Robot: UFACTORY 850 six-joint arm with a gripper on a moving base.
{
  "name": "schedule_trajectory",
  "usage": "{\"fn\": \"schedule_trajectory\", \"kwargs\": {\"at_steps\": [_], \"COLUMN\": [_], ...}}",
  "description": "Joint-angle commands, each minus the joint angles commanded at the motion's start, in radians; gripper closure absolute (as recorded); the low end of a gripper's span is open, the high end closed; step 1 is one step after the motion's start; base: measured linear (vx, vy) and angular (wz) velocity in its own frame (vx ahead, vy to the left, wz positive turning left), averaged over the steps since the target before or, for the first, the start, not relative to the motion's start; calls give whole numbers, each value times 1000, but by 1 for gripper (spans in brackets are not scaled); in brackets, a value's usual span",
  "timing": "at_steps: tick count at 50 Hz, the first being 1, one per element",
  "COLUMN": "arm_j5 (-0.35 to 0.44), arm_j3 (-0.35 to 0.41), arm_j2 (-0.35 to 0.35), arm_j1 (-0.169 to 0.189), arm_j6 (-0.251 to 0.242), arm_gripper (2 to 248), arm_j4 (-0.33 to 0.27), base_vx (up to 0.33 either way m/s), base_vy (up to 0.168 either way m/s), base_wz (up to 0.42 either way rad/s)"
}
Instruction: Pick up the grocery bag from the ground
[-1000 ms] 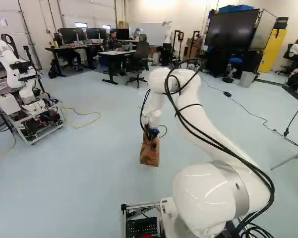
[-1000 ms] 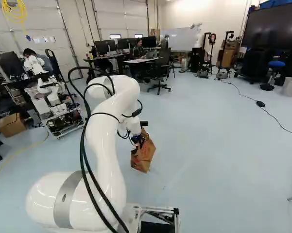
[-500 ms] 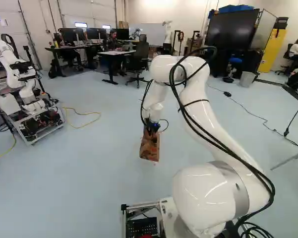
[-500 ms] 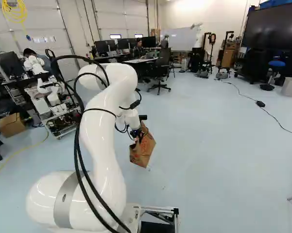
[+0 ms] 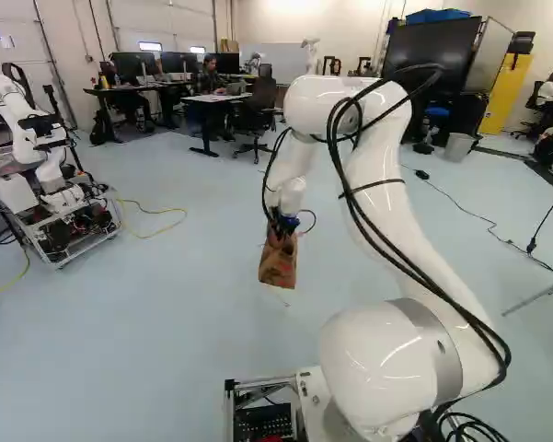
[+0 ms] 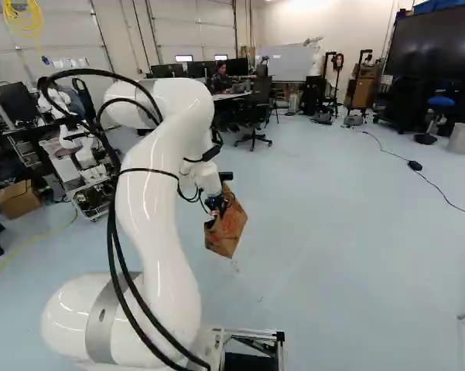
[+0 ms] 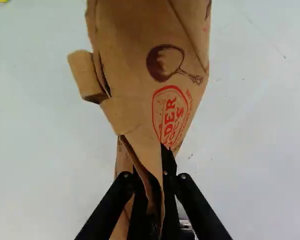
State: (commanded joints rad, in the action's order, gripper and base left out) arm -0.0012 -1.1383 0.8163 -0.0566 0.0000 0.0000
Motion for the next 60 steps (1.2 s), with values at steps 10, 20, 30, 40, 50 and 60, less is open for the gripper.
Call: {"fn": "schedule_trajectory", "kwargs": {"at_steps": [10, 20, 30, 40, 50, 60], "arm_j5": [0, 0, 3, 16, 38, 70], "arm_j3": [37, 50, 54, 68, 94, 131], "arm_j2": [-66, -89, -93, -108, -133, -170], "arm_j1": [0, 0, 0, 1, 2, 5], "arm_j6": [0, 0, 0, 0, 0, 0], "arm_gripper": [224, 224, 224, 224, 224, 224], "arm_j4": [0, 0, 0, 0, 0, 0], "base_vx": [0, 0, 0, 0, 0, 0], "base_vy": [0, 0, 0, 0, 0, 0], "base_wz": [0, 0, 0, 0, 0, 0]}}
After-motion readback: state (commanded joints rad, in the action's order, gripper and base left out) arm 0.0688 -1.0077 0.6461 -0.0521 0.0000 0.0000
